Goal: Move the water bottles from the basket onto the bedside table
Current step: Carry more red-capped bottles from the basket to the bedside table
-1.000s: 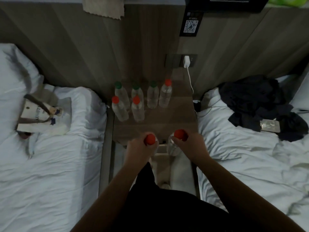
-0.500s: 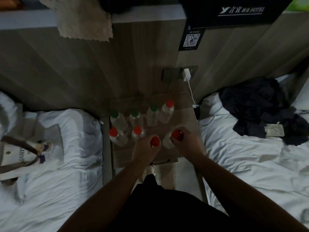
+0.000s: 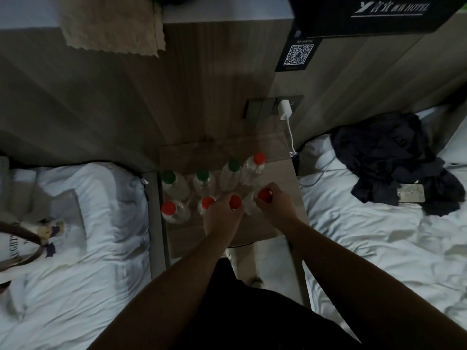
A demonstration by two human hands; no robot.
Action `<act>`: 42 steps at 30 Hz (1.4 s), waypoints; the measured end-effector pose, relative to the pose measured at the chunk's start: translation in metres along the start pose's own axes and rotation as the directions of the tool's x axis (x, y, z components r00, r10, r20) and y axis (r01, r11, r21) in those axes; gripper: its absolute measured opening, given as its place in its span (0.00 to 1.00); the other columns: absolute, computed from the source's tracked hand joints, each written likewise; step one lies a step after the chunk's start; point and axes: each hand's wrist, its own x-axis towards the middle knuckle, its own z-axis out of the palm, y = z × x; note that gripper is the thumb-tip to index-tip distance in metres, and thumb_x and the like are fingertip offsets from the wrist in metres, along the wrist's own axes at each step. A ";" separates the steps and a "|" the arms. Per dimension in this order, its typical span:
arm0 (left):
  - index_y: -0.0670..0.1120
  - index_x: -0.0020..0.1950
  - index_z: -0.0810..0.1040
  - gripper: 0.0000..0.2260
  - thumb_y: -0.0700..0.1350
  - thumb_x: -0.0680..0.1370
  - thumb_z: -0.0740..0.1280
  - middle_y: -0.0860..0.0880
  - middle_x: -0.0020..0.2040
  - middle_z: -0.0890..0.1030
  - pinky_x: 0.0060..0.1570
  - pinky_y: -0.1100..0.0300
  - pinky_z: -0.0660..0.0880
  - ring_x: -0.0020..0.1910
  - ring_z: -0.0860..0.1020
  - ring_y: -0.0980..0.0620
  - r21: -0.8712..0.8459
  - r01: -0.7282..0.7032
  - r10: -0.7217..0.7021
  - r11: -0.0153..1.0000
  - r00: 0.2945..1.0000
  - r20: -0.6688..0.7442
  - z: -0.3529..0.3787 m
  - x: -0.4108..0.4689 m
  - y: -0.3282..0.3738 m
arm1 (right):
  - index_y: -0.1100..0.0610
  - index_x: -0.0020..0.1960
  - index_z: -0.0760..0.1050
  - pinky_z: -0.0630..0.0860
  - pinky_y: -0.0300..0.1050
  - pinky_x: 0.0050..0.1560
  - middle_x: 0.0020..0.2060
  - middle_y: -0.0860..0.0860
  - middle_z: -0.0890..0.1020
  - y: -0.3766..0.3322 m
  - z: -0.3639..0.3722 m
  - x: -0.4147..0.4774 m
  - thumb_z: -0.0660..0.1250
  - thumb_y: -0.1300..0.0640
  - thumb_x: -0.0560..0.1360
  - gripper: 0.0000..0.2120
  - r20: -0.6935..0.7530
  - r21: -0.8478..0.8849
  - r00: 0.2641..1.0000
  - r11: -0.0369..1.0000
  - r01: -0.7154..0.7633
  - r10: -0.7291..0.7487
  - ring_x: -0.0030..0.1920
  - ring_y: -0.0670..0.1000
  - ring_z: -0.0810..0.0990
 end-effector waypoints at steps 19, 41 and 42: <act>0.49 0.64 0.66 0.18 0.51 0.77 0.64 0.48 0.52 0.80 0.50 0.50 0.77 0.51 0.79 0.47 -0.119 0.114 -0.107 0.986 0.992 0.064 0.010 0.012 0.014 | 0.57 0.60 0.70 0.69 0.41 0.45 0.45 0.50 0.76 0.001 0.002 0.025 0.68 0.55 0.74 0.16 -0.009 0.007 1.000 1.000 0.024 -0.024 0.45 0.48 0.75; 0.46 0.69 0.68 0.25 0.54 0.75 0.66 0.44 0.67 0.72 0.63 0.53 0.69 0.65 0.72 0.47 -0.091 0.436 -0.444 0.896 0.889 -0.112 0.050 -0.232 0.022 | 0.52 0.71 0.63 0.68 0.40 0.56 0.67 0.50 0.71 0.118 -0.100 -0.069 0.64 0.52 0.77 0.25 0.697 -0.121 0.681 0.900 0.420 -0.224 0.64 0.49 0.72; 0.46 0.69 0.68 0.25 0.54 0.75 0.66 0.45 0.67 0.72 0.63 0.53 0.70 0.65 0.71 0.47 -0.095 0.463 -0.473 0.881 0.872 -0.126 0.057 -0.250 0.024 | 0.52 0.72 0.62 0.68 0.40 0.57 0.68 0.50 0.71 0.123 -0.105 -0.074 0.64 0.51 0.77 0.25 0.710 -0.149 0.668 0.880 0.452 -0.223 0.65 0.50 0.72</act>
